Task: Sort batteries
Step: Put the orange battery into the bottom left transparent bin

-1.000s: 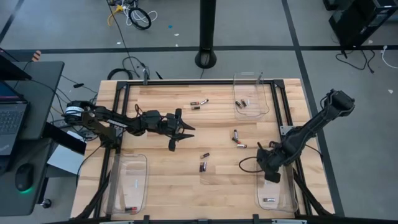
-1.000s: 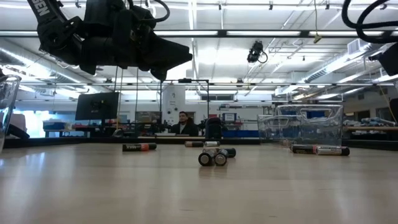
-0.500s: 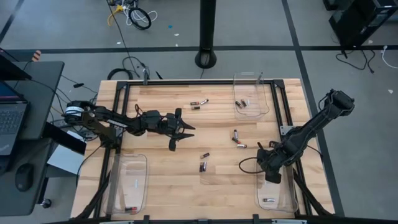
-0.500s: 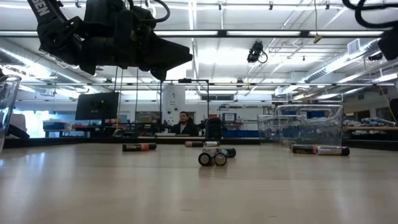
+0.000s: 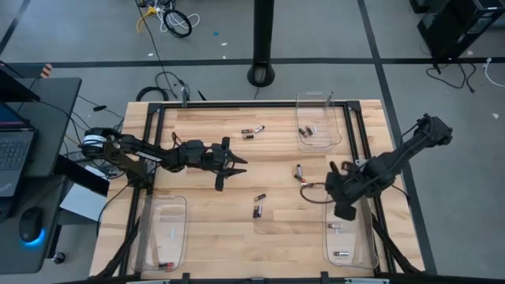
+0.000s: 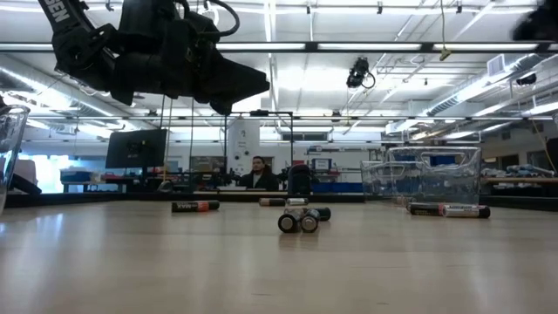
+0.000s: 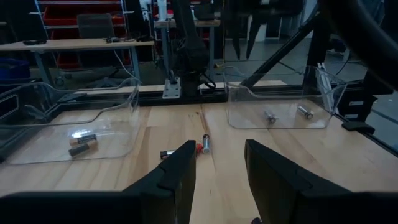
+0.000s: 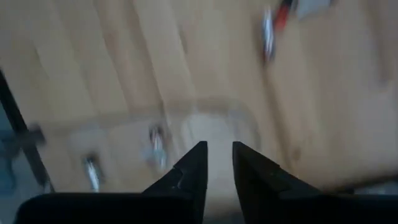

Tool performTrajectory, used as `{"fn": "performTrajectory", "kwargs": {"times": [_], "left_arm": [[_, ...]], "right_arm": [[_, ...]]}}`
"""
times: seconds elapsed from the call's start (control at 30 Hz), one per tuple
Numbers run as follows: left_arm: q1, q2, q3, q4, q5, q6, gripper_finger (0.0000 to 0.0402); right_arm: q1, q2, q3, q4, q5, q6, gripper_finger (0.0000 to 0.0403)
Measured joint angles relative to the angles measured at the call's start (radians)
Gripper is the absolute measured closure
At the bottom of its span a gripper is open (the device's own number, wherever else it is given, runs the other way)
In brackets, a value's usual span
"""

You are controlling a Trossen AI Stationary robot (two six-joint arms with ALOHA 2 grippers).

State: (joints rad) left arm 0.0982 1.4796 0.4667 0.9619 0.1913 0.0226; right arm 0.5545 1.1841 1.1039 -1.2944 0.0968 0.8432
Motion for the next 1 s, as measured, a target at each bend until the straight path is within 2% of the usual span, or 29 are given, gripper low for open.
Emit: {"fn": "performTrajectory", "kwargs": {"times": [0.27,0.47,0.63,0.77,0.83,1.0], "left_arm": [[0.0,0.0,0.0,-0.006,-0.022,0.029,0.0257],[0.0,0.0,0.0,-0.041,-0.022,0.029,0.0257],[0.0,0.0,0.0,-0.042,-0.022,0.029,0.0257],[0.0,-0.002,0.0,-0.051,0.008,0.003,0.0257],[0.0,-0.002,0.0,-0.07,0.02,0.004,0.0257],[0.012,-0.002,0.0,-0.104,0.021,0.002,0.0257]], "right_arm": [[-0.128,0.002,0.009,0.214,0.183,-0.317,0.039],[-0.192,0.026,0.009,0.366,0.207,-0.533,0.0385],[-0.262,0.047,-0.041,0.55,0.144,-0.665,0.0395],[-0.337,0.067,-0.185,0.874,-0.035,-0.733,0.0389],[-0.37,0.089,-0.265,1.035,-0.088,-0.748,0.0382],[-0.441,0.185,-0.385,1.3,-0.123,-0.742,0.0367]]}}
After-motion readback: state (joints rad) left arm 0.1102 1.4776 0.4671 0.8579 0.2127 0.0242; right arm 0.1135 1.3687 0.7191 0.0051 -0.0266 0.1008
